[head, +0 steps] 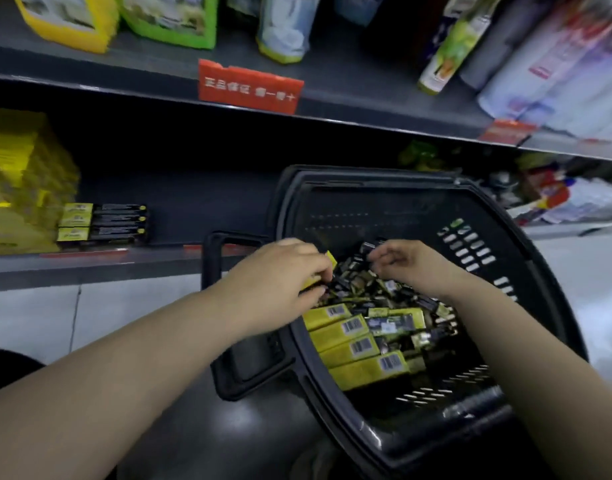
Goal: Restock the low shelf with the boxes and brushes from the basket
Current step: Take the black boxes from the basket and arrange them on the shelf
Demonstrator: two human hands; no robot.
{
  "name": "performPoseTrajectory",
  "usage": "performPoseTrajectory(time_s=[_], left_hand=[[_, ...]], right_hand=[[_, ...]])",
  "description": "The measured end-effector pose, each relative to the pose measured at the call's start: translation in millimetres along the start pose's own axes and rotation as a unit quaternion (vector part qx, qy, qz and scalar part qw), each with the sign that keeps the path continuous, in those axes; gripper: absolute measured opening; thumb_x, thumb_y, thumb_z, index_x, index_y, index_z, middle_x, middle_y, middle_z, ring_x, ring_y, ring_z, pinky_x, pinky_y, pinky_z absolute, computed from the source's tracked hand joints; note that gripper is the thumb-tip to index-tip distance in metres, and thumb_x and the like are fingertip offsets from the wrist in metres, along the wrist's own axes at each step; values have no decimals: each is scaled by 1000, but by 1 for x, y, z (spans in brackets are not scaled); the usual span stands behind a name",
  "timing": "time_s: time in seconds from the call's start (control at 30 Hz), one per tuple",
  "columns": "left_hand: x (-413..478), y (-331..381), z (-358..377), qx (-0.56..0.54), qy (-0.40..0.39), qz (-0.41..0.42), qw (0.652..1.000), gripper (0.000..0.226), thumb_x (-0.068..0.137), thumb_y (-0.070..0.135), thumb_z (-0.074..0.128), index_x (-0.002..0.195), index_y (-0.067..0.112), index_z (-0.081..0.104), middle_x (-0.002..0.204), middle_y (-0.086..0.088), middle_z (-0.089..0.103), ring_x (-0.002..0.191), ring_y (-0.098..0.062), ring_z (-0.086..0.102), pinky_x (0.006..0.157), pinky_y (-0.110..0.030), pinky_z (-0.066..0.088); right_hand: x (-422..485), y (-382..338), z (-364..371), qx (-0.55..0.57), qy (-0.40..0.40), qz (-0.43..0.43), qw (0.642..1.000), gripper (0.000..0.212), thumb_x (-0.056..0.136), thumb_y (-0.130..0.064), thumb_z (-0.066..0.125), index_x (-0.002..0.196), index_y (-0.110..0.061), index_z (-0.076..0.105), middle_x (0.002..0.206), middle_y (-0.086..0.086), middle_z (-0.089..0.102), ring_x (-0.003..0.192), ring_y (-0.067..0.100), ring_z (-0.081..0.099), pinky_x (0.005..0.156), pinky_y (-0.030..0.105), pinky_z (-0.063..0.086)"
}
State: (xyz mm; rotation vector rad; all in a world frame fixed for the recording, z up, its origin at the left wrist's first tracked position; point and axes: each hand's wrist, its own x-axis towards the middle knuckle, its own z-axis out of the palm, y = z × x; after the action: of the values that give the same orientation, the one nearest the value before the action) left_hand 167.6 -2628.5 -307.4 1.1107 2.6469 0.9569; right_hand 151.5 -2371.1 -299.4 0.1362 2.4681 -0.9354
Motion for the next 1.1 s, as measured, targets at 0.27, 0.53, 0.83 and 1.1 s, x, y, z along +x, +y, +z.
performPoseTrajectory(time_s=[0.27,0.53,0.83,1.1], left_hand=[[29,13,33,63,-42,11,997,18,94,37,44,109,33,54,103,16,55,96,-9,50,67,-24,33],[28,9,30,107,-93,5,990,25,94,44,41,116,36,48,114,18,54,103,-7,52,73,-24,39],[26,18,34,193,-123,-19,973,28,93,44,42,116,29,49,107,12,58,99,-14,56,78,-28,41],[31,29,39,151,-140,-56,977,31,97,35,37,112,18,58,106,2,61,97,-16,58,82,-36,50]], right_hand=[[26,125,13,-322,-155,188,915,58,91,-22,56,144,-19,33,140,11,43,113,26,54,88,31,46],[50,147,41,-530,-188,128,817,73,92,-22,57,148,-4,15,145,16,36,125,32,46,91,39,47],[42,152,30,-470,-195,150,848,102,81,-23,73,151,-15,0,137,11,51,118,29,54,88,37,48],[10,98,-39,-119,-114,130,978,39,80,-26,73,114,-11,60,95,2,68,80,14,64,67,25,53]])
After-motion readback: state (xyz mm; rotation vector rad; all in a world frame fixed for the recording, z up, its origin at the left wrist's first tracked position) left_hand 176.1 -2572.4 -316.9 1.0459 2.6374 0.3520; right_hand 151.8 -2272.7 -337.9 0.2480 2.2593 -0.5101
